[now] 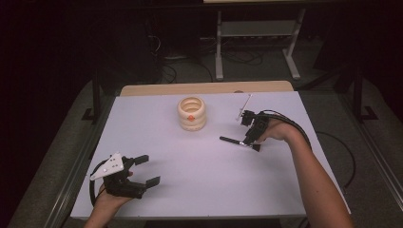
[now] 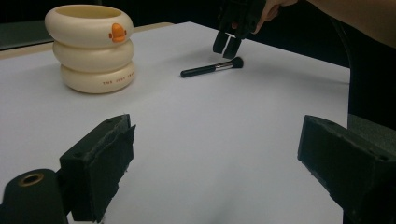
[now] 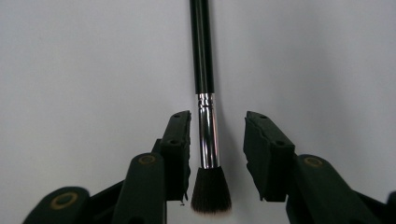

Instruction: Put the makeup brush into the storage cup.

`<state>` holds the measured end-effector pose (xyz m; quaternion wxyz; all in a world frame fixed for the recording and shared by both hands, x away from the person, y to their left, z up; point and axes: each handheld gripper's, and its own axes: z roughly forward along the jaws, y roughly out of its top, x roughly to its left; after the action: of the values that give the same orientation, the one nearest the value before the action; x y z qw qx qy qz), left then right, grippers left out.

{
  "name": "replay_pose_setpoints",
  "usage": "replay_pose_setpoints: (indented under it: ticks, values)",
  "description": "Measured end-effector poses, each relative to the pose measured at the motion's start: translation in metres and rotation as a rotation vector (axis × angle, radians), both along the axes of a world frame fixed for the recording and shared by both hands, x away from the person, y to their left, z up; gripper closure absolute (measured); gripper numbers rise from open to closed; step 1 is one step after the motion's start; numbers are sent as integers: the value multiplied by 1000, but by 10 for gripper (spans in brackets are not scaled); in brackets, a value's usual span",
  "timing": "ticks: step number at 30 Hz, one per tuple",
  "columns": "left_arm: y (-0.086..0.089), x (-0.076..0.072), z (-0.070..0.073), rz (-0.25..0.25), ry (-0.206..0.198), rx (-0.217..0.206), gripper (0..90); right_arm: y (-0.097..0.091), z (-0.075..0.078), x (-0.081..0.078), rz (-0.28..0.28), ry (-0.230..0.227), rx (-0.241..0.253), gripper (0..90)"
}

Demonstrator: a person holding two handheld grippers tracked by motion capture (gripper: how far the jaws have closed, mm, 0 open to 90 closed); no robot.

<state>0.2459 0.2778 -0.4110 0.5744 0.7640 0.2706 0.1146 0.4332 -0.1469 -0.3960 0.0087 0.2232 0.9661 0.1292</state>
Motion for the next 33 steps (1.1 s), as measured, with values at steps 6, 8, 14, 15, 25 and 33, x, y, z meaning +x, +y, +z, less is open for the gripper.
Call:
replay_pose_setpoints:
  ticks: [6, 8, 14, 15, 25, 33]
  values:
    - [0, 0, 0, 0, 0, 0, 99, 2, -6, 0, 18, 15, -33, 643]
    - [-1, 0, 0, 1, 1, -2, 99, 2, -7, 0, 21, 21, -39, 650]
    - [-1, 0, 0, 1, 2, -1, 99, 1, -9, 0, 23, 29, -53, 671]
    - [-1, 0, 0, 2, 2, -3, 100, 1, -10, 1, 24, 34, -55, 676]
    - [-2, 0, 0, 1, 6, -7, 99, 1, -14, 2, 36, 54, -63, 701]
    - [-1, 0, 0, 2, 5, -6, 99, 3, -17, 2, 44, 58, -71, 718]
